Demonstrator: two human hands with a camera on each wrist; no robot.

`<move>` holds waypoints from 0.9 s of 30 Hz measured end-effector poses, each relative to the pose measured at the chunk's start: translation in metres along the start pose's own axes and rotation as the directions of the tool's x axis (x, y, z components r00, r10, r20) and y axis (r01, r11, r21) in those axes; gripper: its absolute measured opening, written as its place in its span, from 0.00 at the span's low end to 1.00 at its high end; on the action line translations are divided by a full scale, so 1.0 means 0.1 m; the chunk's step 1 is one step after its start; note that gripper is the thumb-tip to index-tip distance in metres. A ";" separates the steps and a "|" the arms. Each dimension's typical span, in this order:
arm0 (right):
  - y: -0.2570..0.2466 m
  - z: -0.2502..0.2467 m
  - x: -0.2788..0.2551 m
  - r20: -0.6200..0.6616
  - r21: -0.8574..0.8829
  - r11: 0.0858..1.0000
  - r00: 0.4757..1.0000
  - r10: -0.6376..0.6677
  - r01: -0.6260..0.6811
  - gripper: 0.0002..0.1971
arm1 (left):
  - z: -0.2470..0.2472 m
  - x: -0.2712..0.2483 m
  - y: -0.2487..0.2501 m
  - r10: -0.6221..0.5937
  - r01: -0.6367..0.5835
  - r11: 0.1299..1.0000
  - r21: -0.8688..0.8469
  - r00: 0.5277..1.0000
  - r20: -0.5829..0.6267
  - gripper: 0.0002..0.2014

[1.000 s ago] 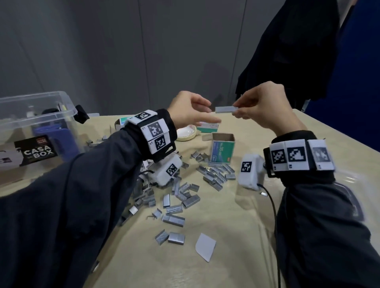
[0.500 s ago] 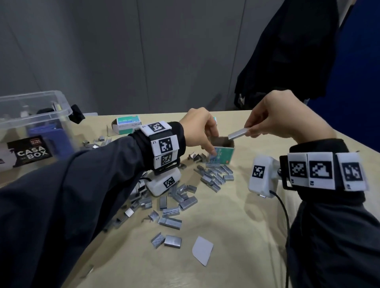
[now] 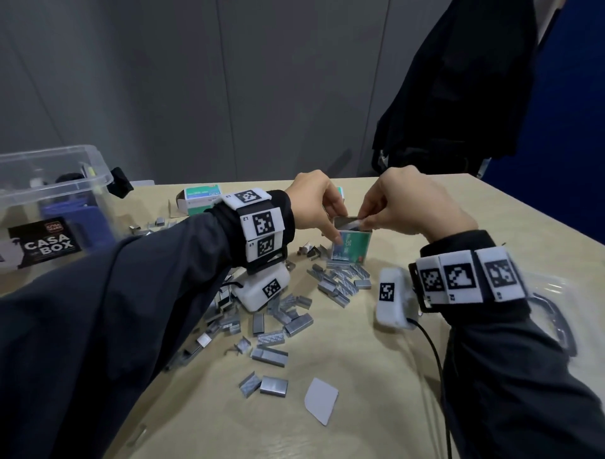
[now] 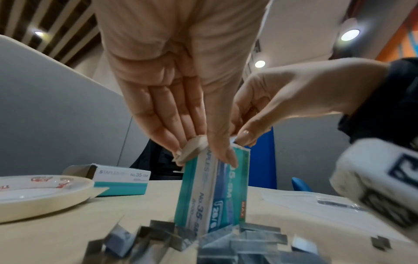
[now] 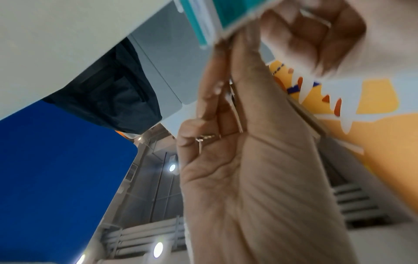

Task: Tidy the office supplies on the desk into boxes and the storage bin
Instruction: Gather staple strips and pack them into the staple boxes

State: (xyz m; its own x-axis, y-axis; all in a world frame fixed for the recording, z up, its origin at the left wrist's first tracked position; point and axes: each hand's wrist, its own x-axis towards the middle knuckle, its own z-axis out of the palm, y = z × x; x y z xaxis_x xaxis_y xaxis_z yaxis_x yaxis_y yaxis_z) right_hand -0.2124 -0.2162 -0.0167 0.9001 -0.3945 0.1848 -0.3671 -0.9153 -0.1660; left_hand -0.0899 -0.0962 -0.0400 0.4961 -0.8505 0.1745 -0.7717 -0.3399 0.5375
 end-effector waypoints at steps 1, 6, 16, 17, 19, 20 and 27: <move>-0.01 0.03 0.02 -0.013 -0.029 1.000 1.000 -0.001 0.000 0.04 | -0.01 0.02 -0.01 -0.017 0.017 1.000 -0.014 1.000 0.007 0.21; -0.01 0.11 0.08 -0.008 -0.155 0.988 1.000 0.018 -0.019 0.05 | 0.00 0.08 -0.04 -0.058 0.060 0.996 -0.059 0.998 0.040 0.20; -0.23 0.13 0.24 -0.006 -0.371 0.929 1.000 0.018 -0.019 0.14 | 0.01 0.11 -0.06 -0.081 0.086 0.992 -0.097 0.995 0.053 0.20; -0.23 0.13 0.25 0.000 -0.371 0.929 1.000 0.017 -0.015 0.14 | 0.01 0.11 -0.07 -0.081 0.086 0.991 -0.103 0.995 0.052 0.20; -0.24 0.13 0.26 0.020 -0.359 0.933 0.999 0.029 -0.020 0.15 | 0.01 0.09 -0.09 -0.076 0.083 0.987 -0.135 0.995 0.059 0.20; -0.23 0.12 0.26 0.029 -0.350 0.937 0.999 0.039 -0.026 0.16 | 0.00 0.08 -0.09 -0.070 0.081 0.984 -0.156 0.995 0.074 0.21; -0.41 -0.02 0.26 -0.079 -0.151 0.989 0.997 -0.011 -0.001 0.12 | -0.47 -0.01 -0.33 -0.112 0.125 0.988 -0.088 0.984 0.136 0.18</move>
State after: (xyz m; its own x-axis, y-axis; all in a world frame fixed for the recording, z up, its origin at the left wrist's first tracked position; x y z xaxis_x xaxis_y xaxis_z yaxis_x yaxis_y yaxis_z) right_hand -0.1742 -0.1894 -0.0030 0.8827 -0.3900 0.2623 -0.3996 -0.9165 -0.0181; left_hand -0.0465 -0.0649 -0.0189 0.5208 -0.8537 -0.0006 -0.6658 -0.4067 0.6255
